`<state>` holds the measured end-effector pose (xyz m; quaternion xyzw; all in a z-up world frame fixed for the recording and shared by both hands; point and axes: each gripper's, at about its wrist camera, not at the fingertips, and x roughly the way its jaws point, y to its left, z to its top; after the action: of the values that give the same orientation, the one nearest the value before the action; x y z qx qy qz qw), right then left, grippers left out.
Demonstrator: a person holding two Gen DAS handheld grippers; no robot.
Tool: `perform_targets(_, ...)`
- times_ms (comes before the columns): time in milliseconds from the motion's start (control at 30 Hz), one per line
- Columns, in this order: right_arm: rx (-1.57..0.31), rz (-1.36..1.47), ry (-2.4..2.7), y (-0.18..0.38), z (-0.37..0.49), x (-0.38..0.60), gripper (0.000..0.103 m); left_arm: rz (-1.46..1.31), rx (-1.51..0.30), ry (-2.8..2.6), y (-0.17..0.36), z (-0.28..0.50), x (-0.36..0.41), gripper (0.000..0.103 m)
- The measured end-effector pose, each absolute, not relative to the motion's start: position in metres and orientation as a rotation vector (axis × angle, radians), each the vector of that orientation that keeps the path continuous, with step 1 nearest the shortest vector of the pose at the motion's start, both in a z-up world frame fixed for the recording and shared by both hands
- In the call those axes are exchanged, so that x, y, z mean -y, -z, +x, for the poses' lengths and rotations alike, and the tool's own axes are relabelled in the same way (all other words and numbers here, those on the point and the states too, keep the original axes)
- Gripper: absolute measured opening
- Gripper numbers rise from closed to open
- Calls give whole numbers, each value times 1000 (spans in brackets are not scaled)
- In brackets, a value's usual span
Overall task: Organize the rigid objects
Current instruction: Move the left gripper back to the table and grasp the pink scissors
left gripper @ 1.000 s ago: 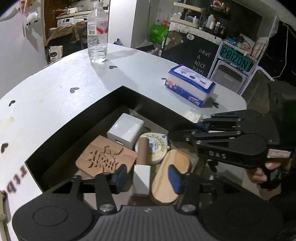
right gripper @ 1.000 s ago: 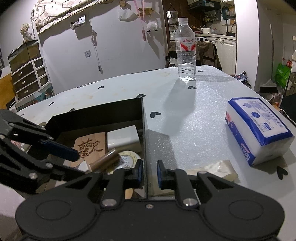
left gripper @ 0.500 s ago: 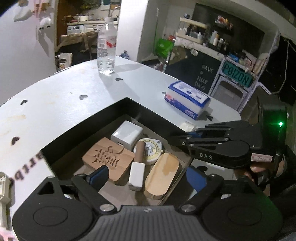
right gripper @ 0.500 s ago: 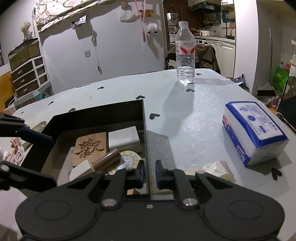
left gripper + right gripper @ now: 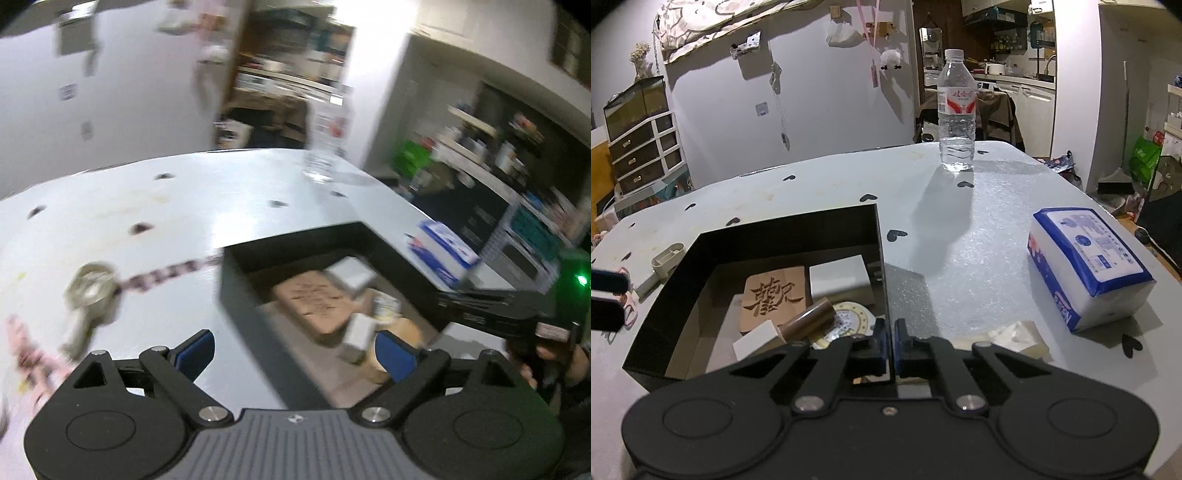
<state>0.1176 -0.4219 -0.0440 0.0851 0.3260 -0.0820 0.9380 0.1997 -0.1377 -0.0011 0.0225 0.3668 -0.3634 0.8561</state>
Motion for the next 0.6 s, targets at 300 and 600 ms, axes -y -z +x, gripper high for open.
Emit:
perform_targets(300,-651,196,166,45,114,424,5,-64,-728,482,19,202,78,94)
perform_targets(600,-660,195,170,45,115,424,5,-110,-682,274,29,209,43,93)
